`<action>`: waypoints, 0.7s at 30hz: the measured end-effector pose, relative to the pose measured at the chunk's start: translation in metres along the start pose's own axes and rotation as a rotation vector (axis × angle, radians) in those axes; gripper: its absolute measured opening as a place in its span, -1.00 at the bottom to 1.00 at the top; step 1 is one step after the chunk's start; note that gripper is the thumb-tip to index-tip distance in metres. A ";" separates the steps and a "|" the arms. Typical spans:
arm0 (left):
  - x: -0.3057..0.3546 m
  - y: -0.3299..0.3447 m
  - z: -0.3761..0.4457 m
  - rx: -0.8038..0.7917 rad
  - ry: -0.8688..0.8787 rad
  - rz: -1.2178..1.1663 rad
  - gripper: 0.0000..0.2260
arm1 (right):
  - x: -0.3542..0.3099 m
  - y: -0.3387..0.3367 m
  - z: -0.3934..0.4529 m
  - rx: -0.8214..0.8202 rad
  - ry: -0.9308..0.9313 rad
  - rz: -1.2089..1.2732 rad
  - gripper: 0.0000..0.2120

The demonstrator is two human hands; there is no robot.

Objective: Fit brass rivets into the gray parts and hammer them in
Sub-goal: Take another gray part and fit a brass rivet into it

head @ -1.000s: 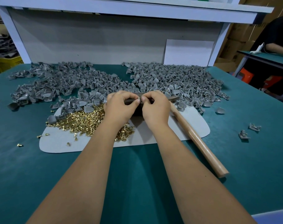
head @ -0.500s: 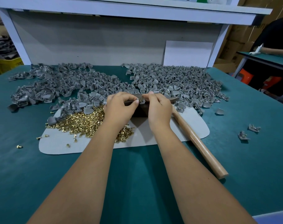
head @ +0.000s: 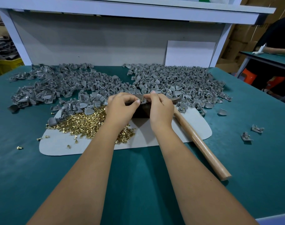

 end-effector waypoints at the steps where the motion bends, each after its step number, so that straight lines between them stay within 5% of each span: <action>1: 0.000 0.000 0.000 -0.002 0.004 0.003 -0.91 | 0.000 0.000 0.000 -0.003 -0.005 -0.007 -0.71; 9: -0.003 0.001 0.002 -0.004 0.032 0.078 -0.95 | 0.002 0.000 0.003 -0.033 -0.100 -0.183 -0.91; 21: -0.008 0.001 0.006 -0.027 0.055 -0.002 -0.89 | -0.004 0.001 0.003 0.009 -0.174 -0.369 -0.86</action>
Point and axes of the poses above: each hand's wrist, its own z-axis towards the middle knuckle, its own y-axis out of the palm, x = y × z, the point moved 1 cm from there along z, towards the middle knuckle, and after that the axes turned 10 degrees about y, right-handed, at the moved point
